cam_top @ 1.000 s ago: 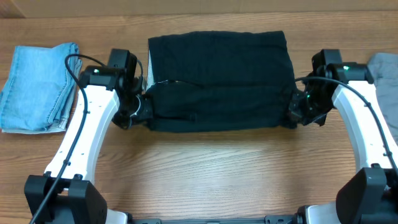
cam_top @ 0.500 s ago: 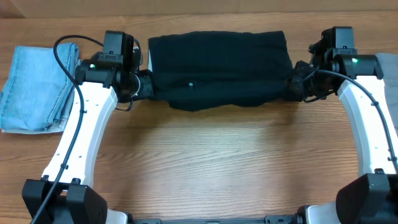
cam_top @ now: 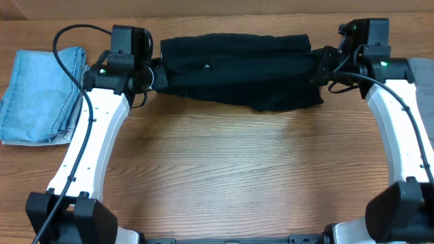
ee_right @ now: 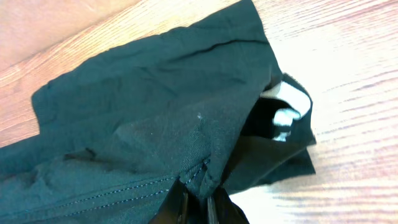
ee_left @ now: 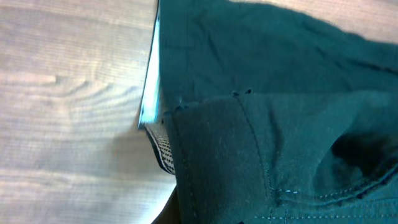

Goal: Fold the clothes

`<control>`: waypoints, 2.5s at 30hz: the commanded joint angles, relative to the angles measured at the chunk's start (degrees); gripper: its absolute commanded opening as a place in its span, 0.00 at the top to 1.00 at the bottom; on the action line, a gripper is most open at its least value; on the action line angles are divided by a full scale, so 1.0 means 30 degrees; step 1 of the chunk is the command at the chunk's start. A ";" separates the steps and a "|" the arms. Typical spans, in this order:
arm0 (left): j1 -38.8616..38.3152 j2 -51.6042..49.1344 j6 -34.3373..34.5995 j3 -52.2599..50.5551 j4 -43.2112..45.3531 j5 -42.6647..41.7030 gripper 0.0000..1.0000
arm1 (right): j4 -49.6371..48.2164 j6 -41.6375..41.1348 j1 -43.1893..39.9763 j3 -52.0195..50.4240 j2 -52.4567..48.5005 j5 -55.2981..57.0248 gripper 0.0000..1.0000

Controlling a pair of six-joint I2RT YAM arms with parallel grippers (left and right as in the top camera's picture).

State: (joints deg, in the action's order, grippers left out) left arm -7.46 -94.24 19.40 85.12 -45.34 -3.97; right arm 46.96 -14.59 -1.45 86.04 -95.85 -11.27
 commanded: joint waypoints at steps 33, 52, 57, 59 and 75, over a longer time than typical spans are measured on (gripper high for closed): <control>0.0160 -0.6331 -0.0051 0.0554 0.8123 0.2674 0.57 | -0.7016 0.0393 0.0838 0.0444 -0.6105 0.1545 0.32; -0.0692 -0.7308 -0.2528 0.6812 0.0481 0.1778 0.96 | -0.3031 0.3606 0.0860 0.2586 -0.4874 0.1545 0.77; -0.0772 -0.9224 -0.2543 0.6805 0.1523 0.1137 0.96 | -0.4947 0.5027 0.0809 0.2579 -0.5246 0.3679 0.49; -0.0772 -0.9959 -0.2543 0.6805 0.2178 0.0933 0.96 | -0.4889 0.5013 0.0692 0.2579 -0.5282 0.3738 0.52; -0.0933 -1.0812 -0.2528 0.6798 0.4124 0.0248 0.96 | -0.1020 0.5530 0.0758 0.2302 -0.7453 -0.0226 0.96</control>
State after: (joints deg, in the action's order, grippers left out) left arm -9.41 -126.48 12.67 105.84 -33.52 -1.52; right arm 44.56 0.51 0.80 92.27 -114.83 -7.84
